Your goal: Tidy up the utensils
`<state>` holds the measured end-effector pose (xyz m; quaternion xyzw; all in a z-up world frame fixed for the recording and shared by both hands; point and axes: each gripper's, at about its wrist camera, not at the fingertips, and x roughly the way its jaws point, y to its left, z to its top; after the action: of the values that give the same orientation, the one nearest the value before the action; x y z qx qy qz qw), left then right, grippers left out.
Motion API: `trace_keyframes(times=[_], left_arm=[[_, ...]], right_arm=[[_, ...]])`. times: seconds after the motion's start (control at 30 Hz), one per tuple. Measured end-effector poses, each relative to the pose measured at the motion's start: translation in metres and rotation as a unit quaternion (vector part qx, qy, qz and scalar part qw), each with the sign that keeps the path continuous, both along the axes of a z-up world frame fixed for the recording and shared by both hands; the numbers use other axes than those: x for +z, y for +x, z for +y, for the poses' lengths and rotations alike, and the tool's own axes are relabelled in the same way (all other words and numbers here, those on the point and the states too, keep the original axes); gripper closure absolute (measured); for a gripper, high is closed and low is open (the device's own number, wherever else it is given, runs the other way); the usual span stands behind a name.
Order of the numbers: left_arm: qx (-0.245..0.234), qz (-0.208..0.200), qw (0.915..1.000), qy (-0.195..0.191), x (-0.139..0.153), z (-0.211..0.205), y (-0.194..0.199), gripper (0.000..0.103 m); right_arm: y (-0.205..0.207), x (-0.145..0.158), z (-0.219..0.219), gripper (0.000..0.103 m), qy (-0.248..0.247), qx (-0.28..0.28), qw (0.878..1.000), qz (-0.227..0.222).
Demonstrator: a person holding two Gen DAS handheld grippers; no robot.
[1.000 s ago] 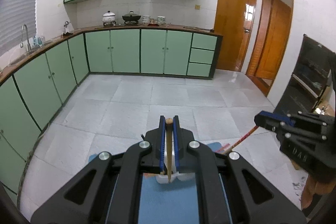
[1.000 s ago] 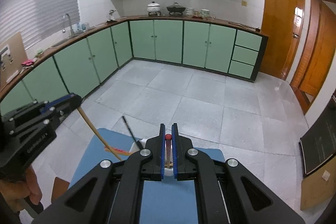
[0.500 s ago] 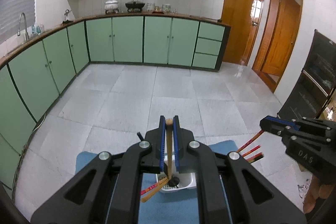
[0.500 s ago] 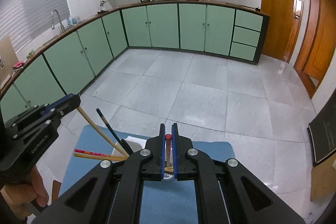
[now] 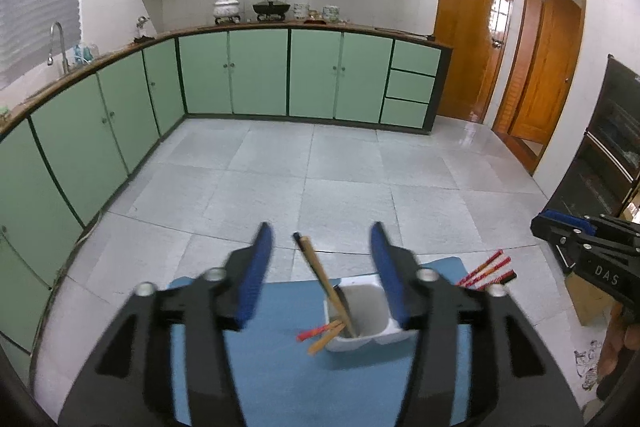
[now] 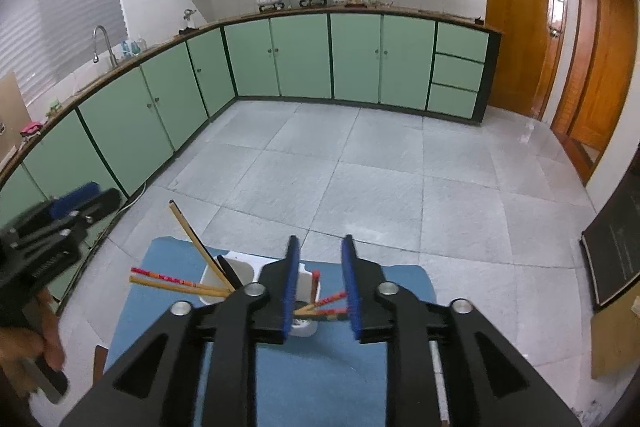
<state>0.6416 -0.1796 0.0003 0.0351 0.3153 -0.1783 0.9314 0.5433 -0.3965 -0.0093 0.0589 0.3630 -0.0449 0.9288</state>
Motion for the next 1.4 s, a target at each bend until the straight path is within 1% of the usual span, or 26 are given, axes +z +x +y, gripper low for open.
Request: trace_keyframes(times=[0.03, 0.07, 0.1, 0.13, 0.17, 0.2, 0.23, 0.27, 0.3, 0.33, 0.37, 0.4, 0.53, 0.67, 0.73, 0.83, 0.9, 1.0, 1.1, 1.17, 1.27, 1.4], left_arm=[[0.004, -0.006, 1.0, 0.006, 0.003, 0.005, -0.008, 0.039], [0.004, -0.009, 0.9999, 0.007, 0.005, 0.01, -0.015, 0.034], [0.002, -0.011, 0.9999, 0.004, 0.007, 0.015, -0.024, 0.031], [0.005, -0.01, 0.9999, 0.003, 0.008, 0.024, -0.034, 0.024], [0.009, -0.009, 0.9999, 0.005, 0.008, 0.032, -0.044, 0.019], [0.01, -0.008, 0.9999, 0.007, 0.008, 0.04, -0.054, 0.017], [0.011, -0.01, 0.9999, 0.008, 0.007, 0.051, -0.068, 0.014], [0.014, -0.01, 0.9998, 0.008, 0.005, 0.06, -0.078, 0.012], [0.017, -0.009, 0.9998, 0.005, 0.003, 0.069, -0.09, 0.012], [0.02, -0.003, 0.9998, -0.001, -0.001, 0.081, -0.104, 0.01], [0.023, 0.002, 0.9997, -0.004, -0.006, 0.092, -0.117, 0.009], [0.027, 0.002, 0.9996, 0.001, -0.01, 0.101, -0.132, 0.009], [0.039, 0.0, 0.999, 0.021, -0.023, 0.124, -0.179, 0.008], [0.043, -0.017, 0.9986, 0.026, -0.027, 0.141, -0.232, 0.008], [0.053, -0.032, 0.9979, 0.018, -0.026, 0.149, -0.26, 0.007], [0.071, -0.034, 0.9968, -0.015, -0.026, 0.164, -0.302, 0.006], [0.079, -0.037, 0.996, -0.016, -0.027, 0.166, -0.328, 0.006], [0.086, -0.06, 0.9944, -0.013, -0.027, 0.17, -0.367, 0.006], [0.086, -0.066, 0.9941, -0.009, -0.031, 0.171, -0.396, 0.005], [0.085, -0.073, 0.9937, -0.001, -0.032, 0.17, -0.42, 0.005], [0.07, -0.078, 0.9944, 0.012, -0.033, 0.165, -0.448, 0.005], [0.059, -0.073, 0.9956, 0.004, -0.035, 0.164, -0.482, 0.005]], right_arm=[[-0.007, 0.002, 0.001, 0.068, -0.004, -0.001, 1.0, -0.004], [-0.016, 0.004, 0.003, 0.058, -0.008, -0.001, 1.0, -0.01], [-0.027, 0.007, 0.005, 0.047, -0.013, -0.002, 1.0, -0.017], [-0.038, 0.008, 0.008, 0.041, -0.019, -0.003, 1.0, -0.024], [-0.054, 0.008, 0.012, 0.033, -0.025, -0.005, 0.999, -0.031], [-0.065, 0.009, 0.013, 0.026, -0.029, -0.008, 0.999, -0.034], [-0.08, 0.008, 0.017, 0.021, -0.035, -0.011, 0.999, -0.038], [-0.096, 0.006, 0.021, 0.015, -0.036, -0.009, 0.998, -0.043], [-0.111, 0.005, 0.024, 0.01, -0.038, -0.011, 0.998, -0.052], [-0.122, 0.004, 0.027, 0.007, -0.041, -0.014, 0.997, -0.06], [-0.136, 0.003, 0.03, 0.006, -0.045, -0.015, 0.997, -0.068], [-0.153, -0.001, 0.034, 0.006, -0.042, -0.016, 0.996, -0.074], [-0.201, -0.016, 0.05, 0.006, -0.034, -0.009, 0.996, -0.078], [-0.243, -0.024, 0.068, 0.006, -0.032, -0.009, 0.995, -0.09], [-0.261, -0.027, 0.075, 0.006, -0.034, -0.012, 0.995, -0.094], [-0.286, -0.03, 0.089, 0.006, -0.056, -0.033, 0.993, -0.097], [-0.304, -0.03, 0.096, 0.006, -0.063, -0.047, 0.991, -0.108], [-0.334, -0.031, 0.109, 0.006, -0.071, -0.065, 0.988, -0.118], [-0.364, -0.032, 0.12, 0.006, -0.061, -0.055, 0.989, -0.126], [-0.391, -0.034, 0.127, 0.006, -0.048, -0.04, 0.988, -0.141], [-0.418, -0.036, 0.137, 0.006, -0.04, -0.04, 0.989, -0.135], [-0.457, -0.033, 0.154, 0.006, -0.066, -0.044, 0.985, -0.153]])
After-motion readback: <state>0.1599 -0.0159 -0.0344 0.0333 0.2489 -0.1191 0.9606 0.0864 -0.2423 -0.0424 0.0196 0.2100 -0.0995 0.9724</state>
